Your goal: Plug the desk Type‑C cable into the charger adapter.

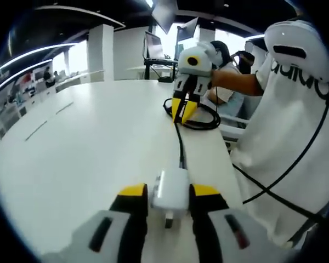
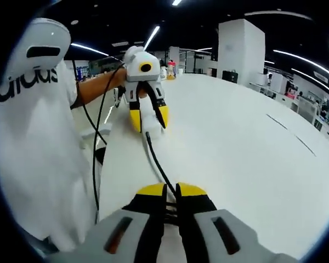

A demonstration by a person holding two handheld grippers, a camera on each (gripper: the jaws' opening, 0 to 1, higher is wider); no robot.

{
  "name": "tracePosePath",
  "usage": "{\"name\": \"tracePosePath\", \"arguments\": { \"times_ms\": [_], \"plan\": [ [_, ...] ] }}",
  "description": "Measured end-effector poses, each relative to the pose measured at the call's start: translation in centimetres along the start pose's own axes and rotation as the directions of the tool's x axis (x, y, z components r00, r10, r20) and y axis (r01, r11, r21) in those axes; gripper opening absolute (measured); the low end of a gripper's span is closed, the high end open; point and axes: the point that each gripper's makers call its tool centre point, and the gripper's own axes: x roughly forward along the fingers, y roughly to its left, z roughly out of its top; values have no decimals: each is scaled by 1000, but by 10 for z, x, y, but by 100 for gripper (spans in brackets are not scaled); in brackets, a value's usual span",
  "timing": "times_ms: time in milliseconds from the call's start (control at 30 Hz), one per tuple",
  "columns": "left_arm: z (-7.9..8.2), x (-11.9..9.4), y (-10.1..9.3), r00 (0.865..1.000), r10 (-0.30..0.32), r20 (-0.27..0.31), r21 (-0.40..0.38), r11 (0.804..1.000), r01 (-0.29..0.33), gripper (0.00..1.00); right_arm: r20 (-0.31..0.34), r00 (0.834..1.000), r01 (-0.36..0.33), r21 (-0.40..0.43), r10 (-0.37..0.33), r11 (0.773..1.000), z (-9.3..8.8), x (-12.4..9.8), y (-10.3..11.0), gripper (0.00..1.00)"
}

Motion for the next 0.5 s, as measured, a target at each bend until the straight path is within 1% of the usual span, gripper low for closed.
{"name": "tracePosePath", "arguments": {
  "times_ms": [133,267,367,500],
  "plan": [
    [1,0,2,1000,18,7,-2,1000,-18,30,-24,998,61,12,-61,998,-15,-20,-10,6],
    [2,-2,3,999,29,12,-6,1000,-29,31,-61,992,115,14,-114,993,-31,-36,-18,6],
    [1,-2,2,1000,30,3,-5,1000,-30,31,-80,987,141,16,-139,990,-39,-45,-21,6],
    [1,0,1,1000,27,2,-8,1000,-27,31,-123,977,179,17,-175,984,-52,-56,-27,6]
  ]
}}
